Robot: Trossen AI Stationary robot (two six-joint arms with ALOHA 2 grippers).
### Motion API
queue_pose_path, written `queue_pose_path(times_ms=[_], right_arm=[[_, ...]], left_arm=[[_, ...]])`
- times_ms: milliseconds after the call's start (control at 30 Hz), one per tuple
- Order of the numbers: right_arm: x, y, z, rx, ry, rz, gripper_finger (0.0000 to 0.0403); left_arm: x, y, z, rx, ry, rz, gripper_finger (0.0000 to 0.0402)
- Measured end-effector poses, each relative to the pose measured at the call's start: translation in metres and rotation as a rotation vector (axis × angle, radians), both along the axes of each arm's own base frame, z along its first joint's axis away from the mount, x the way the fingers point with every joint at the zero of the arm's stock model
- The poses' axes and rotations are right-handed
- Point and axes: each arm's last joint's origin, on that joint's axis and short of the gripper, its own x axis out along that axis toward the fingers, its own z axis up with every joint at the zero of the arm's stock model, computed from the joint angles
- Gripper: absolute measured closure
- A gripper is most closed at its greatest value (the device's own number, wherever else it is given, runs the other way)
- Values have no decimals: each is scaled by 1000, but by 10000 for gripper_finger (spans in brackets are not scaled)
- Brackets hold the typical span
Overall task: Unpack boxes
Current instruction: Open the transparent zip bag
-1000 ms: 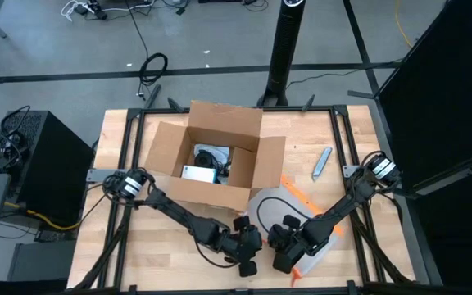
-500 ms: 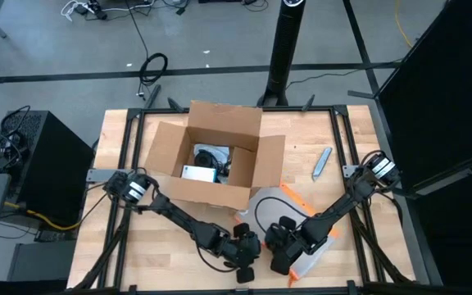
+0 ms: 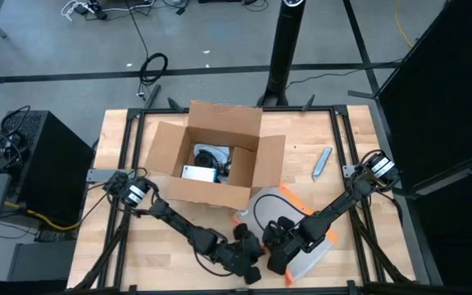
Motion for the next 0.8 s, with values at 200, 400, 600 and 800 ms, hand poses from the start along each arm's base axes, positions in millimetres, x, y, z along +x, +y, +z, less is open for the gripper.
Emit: queue_pose_path(times_ms=[200,400,600,800], right_arm=[[2,1,3,18,-9,-17,401],[3,1,4,23,-21,-16,384],[4,1,4,16,-27,0,360],[4,1,3,26,-28,22,366]], left_arm=[[2,0,-10,-2,-18,79,370],[1,1,-19,-3,16,87,375],[1,1,-19,-13,23,77,371],[-1,-2,-17,-48,34,56,373]])
